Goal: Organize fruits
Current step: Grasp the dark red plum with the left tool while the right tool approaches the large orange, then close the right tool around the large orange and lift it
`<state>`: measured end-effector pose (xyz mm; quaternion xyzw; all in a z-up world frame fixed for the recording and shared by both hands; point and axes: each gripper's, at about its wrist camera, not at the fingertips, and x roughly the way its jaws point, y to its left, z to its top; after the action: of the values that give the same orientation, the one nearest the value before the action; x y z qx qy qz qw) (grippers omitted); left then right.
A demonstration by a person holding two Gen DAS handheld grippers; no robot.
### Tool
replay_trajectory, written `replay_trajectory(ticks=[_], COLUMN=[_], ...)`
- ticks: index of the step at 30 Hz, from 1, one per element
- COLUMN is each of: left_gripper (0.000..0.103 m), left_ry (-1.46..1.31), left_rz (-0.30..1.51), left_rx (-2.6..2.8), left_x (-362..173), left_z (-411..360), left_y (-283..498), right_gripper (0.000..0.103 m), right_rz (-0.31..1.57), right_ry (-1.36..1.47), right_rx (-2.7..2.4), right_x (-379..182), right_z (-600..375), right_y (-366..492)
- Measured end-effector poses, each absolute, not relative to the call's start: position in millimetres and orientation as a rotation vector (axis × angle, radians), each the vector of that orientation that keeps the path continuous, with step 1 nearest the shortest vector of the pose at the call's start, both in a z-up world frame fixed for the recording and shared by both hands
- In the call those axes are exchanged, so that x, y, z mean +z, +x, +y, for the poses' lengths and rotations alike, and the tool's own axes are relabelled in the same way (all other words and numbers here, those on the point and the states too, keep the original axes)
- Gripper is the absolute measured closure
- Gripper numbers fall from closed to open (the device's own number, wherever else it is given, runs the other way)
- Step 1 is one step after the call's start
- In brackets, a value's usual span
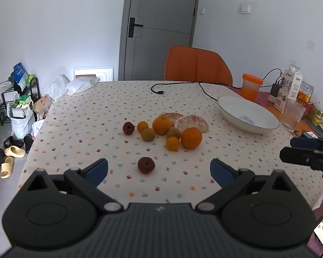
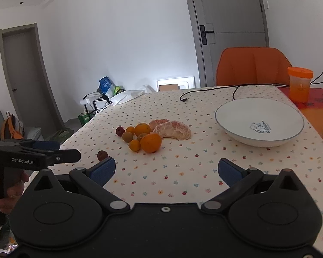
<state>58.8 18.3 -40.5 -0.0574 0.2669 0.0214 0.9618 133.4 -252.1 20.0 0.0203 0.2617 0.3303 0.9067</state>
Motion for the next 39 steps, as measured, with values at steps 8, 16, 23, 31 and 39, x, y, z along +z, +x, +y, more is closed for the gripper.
replay_trajectory(ticks=[8,16,23,31,39], left_gripper=[0.028,0.04,0.051,0.079,0.079], left_ry=[-0.169,-0.194,-0.213,-0.239,-0.245], left_rz=[0.569,0.616,0.654,0.685,0.666], left_rx=[0.04,0.049,0.056,0.052,0.056], left_x=[-53,-68,-78,-83,-75], left_z=[28,36,43,51,60], left_y=[79,102,117,129,132], right_gripper=[0.013,0.026,0.029,0.034,0.04], right_rz=[0.574,0.619,0.644,0.679,0.7], right_ry=[0.06,0.074,0.067,0.063,0.046], right_rx=[0.722,0.745,0.774,0.8,0.812], right_x=[8,-4,-8,-13,-16], right_z=[-242,-231,-213,-193,-173], right_y=[154,173,189,207,226])
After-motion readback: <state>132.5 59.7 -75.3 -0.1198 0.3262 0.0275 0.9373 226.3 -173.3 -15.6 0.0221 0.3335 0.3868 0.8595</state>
